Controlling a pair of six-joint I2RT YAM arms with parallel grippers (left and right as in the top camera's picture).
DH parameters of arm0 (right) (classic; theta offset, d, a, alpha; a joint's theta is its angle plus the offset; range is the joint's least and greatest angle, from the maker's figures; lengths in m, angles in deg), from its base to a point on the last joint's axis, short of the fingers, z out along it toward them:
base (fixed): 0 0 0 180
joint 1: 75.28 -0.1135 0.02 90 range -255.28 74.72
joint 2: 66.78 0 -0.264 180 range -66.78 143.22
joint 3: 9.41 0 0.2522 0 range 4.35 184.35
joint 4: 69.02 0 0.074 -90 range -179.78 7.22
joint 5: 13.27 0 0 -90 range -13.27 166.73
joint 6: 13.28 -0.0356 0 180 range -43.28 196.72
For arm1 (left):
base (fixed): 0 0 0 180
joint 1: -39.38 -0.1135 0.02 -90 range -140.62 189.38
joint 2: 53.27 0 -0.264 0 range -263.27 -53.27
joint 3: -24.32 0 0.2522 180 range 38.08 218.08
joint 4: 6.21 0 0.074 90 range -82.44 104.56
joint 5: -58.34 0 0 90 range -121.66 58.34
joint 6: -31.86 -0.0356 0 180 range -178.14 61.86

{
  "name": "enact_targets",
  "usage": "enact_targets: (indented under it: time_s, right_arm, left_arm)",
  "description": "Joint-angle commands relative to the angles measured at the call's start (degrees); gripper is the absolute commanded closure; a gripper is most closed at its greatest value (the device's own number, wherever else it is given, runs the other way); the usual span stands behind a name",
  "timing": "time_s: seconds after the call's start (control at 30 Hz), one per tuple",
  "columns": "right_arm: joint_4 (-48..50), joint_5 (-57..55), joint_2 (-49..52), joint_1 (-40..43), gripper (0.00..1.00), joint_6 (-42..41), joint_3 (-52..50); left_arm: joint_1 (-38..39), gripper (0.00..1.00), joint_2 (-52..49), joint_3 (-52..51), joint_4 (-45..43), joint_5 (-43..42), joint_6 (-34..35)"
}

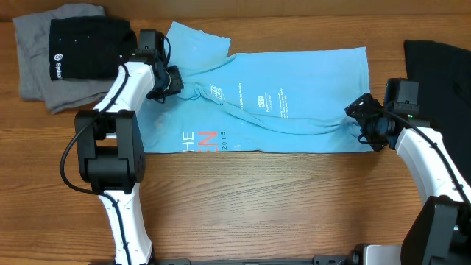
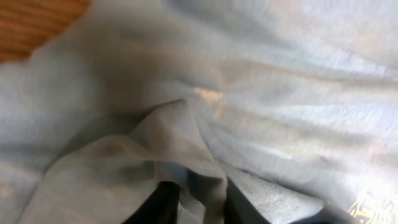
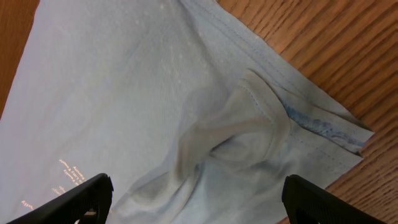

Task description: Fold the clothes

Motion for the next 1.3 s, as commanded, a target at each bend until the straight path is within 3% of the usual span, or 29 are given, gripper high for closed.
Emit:
enact_targets:
  time_s: [0.0, 0.27, 0.4, 0.47, 0.6, 0.7, 0.77, 0.83, 1.03, 1.1, 1.17, 1.27]
  right_arm:
    - [0.2, -0.7, 0.2, -0.2, 0.09, 0.2, 0.4]
    - [0.2, -0.7, 0.2, -0.2, 0.09, 0.3, 0.4]
    - [0.2, -0.7, 0.2, -0.2, 0.09, 0.3, 0.4]
    - [0.2, -0.7, 0.2, -0.2, 0.09, 0.3, 0.4]
    - [-0.5, -0.7, 0.2, -0.2, 0.09, 0.5, 0.4]
    - [-0.6, -0.7, 0.2, -0.2, 0.09, 0.5, 0.4]
    - [-0.6, -0.9, 0.2, -0.2, 0.09, 0.5, 0.4]
    - [-0.6, -1.2, 0.2, -0.2, 0.09, 0.5, 0.4]
    - [0.0, -1.1, 0.2, -0.2, 0.09, 0.4, 0.4]
    - [0.4, -1.1, 0.2, -0.2, 0.09, 0.4, 0.4]
    - [0.4, -1.1, 0.2, -0.2, 0.09, 0.4, 0.4]
    - [-0.3, -0.9, 0.2, -0.2, 0.09, 0.4, 0.4]
  left_arm:
    - [0.1, 0.78, -0.1, -0.1, -1.8, -0.4, 0.4]
    - [0.1, 0.77, -0.1, -0.1, -11.5, -0.4, 0.5]
    - [0.1, 0.5, -0.1, -0.1, -17.1, -0.4, 0.5]
    - [0.1, 0.28, 0.0, 0.2, -18.1, -0.5, 0.5]
    - [0.1, 0.13, 0.9, 3.2, -14.6, -1.4, 0.4]
    - [0.2, 0.11, 2.5, 5.0, -11.4, -4.6, 0.4]
    - [0.4, 0.14, 3.7, 5.7, -8.7, -8.2, 0.4]
    - [0.7, 0.24, 4.8, 5.7, -5.1, -11.4, 0.7]
    - [3.5, 0.6, 3.3, 5.4, 7.0, -13.3, 1.9]
    - [4.6, 0.79, 1.9, 5.3, 8.3, -13.3, 0.6]
    - [5.4, 0.88, 0.3, 5.3, 8.4, -13.2, -0.1]
    - [5.7, 0.91, -1.6, 5.3, 7.5, -13.3, 0.0]
